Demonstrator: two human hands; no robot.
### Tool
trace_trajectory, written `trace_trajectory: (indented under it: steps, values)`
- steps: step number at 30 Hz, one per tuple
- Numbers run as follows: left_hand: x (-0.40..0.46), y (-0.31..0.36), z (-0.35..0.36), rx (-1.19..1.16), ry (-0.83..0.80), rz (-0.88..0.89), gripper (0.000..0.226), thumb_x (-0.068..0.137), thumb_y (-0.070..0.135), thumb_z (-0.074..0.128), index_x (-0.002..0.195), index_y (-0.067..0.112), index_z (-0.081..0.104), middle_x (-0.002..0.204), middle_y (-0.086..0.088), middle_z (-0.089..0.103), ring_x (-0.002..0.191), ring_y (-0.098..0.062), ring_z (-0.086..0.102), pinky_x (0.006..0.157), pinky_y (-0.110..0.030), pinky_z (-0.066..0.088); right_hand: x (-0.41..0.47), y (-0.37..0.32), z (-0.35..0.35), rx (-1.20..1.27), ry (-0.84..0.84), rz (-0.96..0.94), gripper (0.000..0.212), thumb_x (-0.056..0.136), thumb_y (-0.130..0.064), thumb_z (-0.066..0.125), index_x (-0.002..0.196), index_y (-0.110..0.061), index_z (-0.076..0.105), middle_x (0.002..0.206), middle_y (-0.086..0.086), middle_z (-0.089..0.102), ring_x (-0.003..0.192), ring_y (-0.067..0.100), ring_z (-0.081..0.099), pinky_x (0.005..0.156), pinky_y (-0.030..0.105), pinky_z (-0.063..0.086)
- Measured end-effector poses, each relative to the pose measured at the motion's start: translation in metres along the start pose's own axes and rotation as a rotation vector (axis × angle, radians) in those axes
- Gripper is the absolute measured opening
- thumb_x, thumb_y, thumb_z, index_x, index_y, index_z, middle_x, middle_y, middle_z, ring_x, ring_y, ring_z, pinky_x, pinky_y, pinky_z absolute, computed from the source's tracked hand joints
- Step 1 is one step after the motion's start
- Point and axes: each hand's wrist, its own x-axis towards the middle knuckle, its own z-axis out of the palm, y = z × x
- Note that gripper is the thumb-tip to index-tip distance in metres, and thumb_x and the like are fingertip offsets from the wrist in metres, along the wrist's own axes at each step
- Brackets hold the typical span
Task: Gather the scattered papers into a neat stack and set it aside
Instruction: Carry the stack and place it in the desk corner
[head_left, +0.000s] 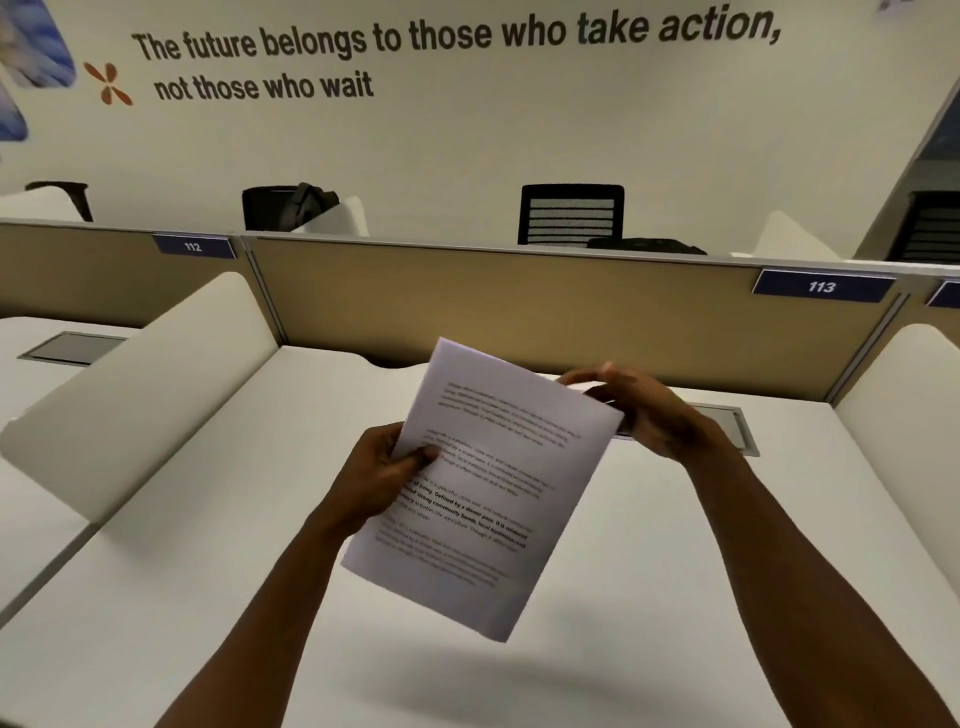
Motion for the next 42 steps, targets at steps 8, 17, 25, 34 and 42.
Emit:
trace_trajectory:
  steps: [8,17,25,34,42]
  values:
    - [-0.018,-0.021,-0.016,-0.343,0.121,-0.215,0.031,0.094,0.022,0.064,0.121,0.005,0.064,0.114,-0.022,0.073,0.101,-0.043,0.071,0.086,-0.058,0.058,-0.019,0.082,0.112,0.331,0.113,-0.037,0.067,0.084,-0.076,0.041,0.141,-0.042,0.042,0.133,0.002,0.064,0.117,0.023,0.064,0.09,0.041,0.056]
    - [-0.044,-0.038,-0.035,-0.383,0.154,-0.364,0.035,0.097,0.018,0.062,0.13,0.013,0.054,0.123,-0.011,0.071,0.107,-0.033,0.071,0.088,-0.051,0.059,0.006,0.103,0.171,0.08,0.353,0.108,0.027,0.1,-0.039,0.046,0.127,-0.037,0.05,0.119,-0.008,0.067,0.099,0.012,0.07,0.086,0.042,0.06]
    - [-0.042,-0.057,-0.08,-0.186,0.557,-0.437,0.04,0.096,0.019,0.062,0.135,0.023,0.053,0.119,-0.006,0.067,0.089,-0.02,0.073,0.063,-0.029,0.06,0.07,0.097,0.211,-0.073,0.265,0.074,0.027,0.098,-0.041,0.051,0.123,-0.031,0.05,0.121,-0.006,0.066,0.103,0.012,0.067,0.086,0.037,0.058]
    - [0.022,-0.098,-0.194,0.069,0.581,-0.429,0.055,0.094,0.008,0.055,0.144,0.032,0.05,0.119,-0.001,0.066,0.086,-0.018,0.072,0.062,-0.027,0.06,0.196,0.101,0.287,-0.078,0.347,0.172,0.026,0.096,-0.03,0.054,0.121,-0.021,0.054,0.12,0.002,0.066,0.106,0.023,0.064,0.096,0.048,0.053]
    - [0.138,-0.16,-0.317,0.211,0.497,-0.435,0.059,0.092,0.009,0.059,0.147,0.025,0.046,0.132,-0.009,0.06,0.107,-0.025,0.063,0.088,-0.035,0.055,0.354,0.111,0.343,0.175,0.556,0.381,0.022,0.094,-0.021,0.041,0.077,-0.023,0.054,0.085,0.0,0.06,0.075,0.018,0.055,0.07,0.032,0.044]
